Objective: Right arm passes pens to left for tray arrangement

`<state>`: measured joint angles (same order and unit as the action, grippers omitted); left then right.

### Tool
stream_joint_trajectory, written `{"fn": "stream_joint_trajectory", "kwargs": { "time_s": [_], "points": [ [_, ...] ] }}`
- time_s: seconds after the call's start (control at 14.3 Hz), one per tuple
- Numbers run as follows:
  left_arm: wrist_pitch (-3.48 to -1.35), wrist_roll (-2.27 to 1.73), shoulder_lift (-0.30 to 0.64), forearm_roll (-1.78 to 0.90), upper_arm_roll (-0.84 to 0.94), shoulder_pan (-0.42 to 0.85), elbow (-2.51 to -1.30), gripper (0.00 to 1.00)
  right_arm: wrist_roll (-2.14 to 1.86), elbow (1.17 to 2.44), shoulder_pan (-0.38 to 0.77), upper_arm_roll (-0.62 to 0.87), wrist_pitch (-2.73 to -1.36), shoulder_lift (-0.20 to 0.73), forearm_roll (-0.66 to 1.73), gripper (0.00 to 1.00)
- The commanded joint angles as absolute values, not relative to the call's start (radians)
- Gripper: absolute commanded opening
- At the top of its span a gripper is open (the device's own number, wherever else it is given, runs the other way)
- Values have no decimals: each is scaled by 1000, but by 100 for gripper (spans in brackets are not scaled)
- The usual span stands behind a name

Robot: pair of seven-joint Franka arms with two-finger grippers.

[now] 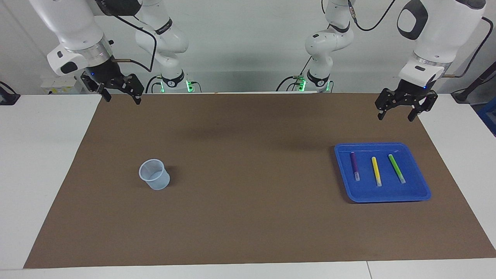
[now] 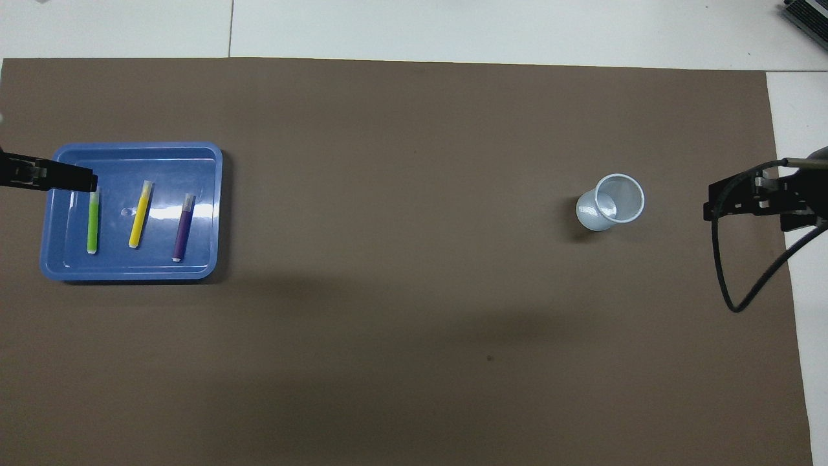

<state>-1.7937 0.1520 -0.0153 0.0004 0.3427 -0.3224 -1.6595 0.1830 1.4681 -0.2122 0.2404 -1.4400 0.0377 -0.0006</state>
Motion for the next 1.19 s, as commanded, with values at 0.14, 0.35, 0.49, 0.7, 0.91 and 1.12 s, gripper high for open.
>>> {"fn": "stream_joint_trajectory", "kwargs": {
  "time_s": [0.14,0.35,0.49,0.7,0.91,1.12],
  "points": [
    [-1760,137,-41,23,334,-324,-1669,100,160,1489,-218,244,-1440,21,5,100],
    [-1688,135,-109,25,341,-319,-1649,100,140,1489,-216,236,-1439,21,5,100],
    [-1675,133,-165,23,342,-319,-1663,100,117,1488,-210,230,-1440,23,6,100],
    [-1672,132,-170,21,337,-321,-1674,100,120,1488,-122,142,-1440,21,5,100],
    [-1692,133,-172,21,337,-321,-1687,100,117,1488,-40,54,-1440,20,5,100],
    [-1720,135,-187,18,337,-318,-1721,100,121,1486,-40,55,-1440,20,8,100]
  ]
}}
